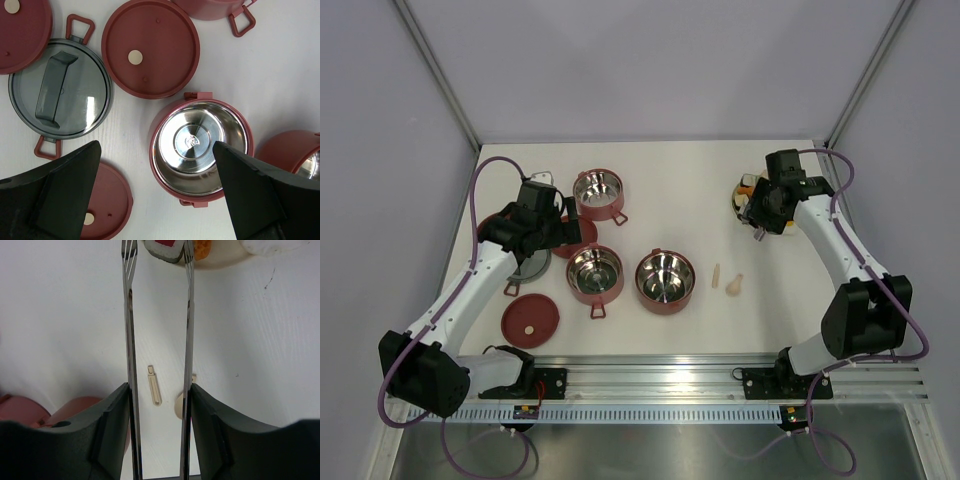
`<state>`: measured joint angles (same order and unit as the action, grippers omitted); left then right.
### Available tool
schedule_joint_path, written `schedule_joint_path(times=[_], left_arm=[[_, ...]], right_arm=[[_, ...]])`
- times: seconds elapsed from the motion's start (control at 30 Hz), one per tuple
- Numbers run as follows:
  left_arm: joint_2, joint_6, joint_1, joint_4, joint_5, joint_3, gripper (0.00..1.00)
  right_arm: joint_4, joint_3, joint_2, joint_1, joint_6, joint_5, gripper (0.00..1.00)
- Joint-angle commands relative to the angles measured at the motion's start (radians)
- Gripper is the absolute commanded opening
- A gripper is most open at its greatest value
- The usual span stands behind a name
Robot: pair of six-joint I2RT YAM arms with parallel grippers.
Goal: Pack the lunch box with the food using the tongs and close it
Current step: Pick up the fake food from the plate.
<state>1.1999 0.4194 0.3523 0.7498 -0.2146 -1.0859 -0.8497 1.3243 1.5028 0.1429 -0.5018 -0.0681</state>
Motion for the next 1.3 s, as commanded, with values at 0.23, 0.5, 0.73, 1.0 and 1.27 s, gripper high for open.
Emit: schedule_joint_path(times=[0.23, 0.5, 0.73, 1.0, 1.27], left_arm=[[0.003, -0.001, 0.002, -0.052, 0.006, 0.001, 0.99], [0.006, -0.001, 0.001, -0.055, 0.006, 0.004, 0.99], [0.004, -0.001, 0.001, -0.056, 0.004, 0.007, 0.99], [0.001, -0.001, 0.001, -0.059, 0.003, 0.017, 0.99], [0.003, -0.002, 0.002, -0.063, 0.006, 0.018, 0.99]], right_arm=[[0.043, -0.022, 0.025, -0.005, -0.014, -0.016, 0.57], [0.058, -0.028, 0.042, -0.005, -0.012, -0.018, 0.58], [0.067, -0.022, 0.062, -0.005, -0.012, -0.016, 0.58], [0.061, -0.030, 0.047, -0.003, -0.018, -0.022, 0.49], [0.028, -0.033, -0.003, -0.003, -0.021, -0.047, 0.37]])
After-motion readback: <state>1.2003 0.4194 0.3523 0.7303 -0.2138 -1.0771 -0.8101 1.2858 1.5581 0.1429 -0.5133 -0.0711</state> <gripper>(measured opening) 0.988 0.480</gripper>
